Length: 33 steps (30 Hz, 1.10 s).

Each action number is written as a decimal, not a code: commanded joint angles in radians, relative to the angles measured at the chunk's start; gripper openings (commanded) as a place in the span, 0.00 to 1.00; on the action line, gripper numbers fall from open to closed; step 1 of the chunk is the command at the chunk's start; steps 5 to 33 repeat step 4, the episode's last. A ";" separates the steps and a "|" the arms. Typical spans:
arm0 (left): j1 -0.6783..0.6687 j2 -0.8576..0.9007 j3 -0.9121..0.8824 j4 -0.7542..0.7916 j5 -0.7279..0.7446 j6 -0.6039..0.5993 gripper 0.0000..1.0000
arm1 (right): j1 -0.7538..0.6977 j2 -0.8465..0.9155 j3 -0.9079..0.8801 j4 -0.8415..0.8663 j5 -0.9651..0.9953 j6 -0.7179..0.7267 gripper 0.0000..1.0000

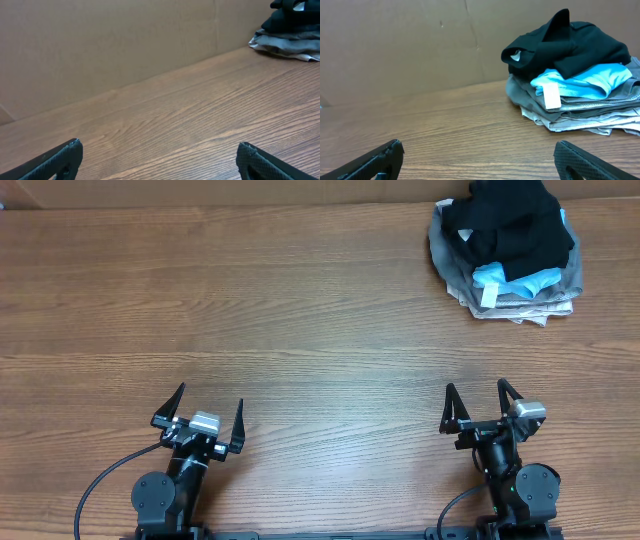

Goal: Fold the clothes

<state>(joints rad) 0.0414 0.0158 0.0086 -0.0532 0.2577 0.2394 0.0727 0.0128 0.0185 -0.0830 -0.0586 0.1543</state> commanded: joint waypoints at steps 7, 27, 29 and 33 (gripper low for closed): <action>0.006 -0.011 -0.004 0.000 -0.005 0.000 1.00 | 0.005 -0.010 -0.011 0.003 0.013 0.003 1.00; 0.006 -0.011 -0.004 0.000 -0.005 0.000 1.00 | 0.005 -0.010 -0.011 0.003 0.013 0.003 1.00; 0.006 -0.011 -0.004 0.000 -0.005 0.000 1.00 | 0.005 -0.010 -0.011 0.003 0.013 0.003 1.00; 0.006 -0.011 -0.004 0.000 -0.005 0.000 1.00 | 0.005 -0.010 -0.011 0.003 0.013 0.003 1.00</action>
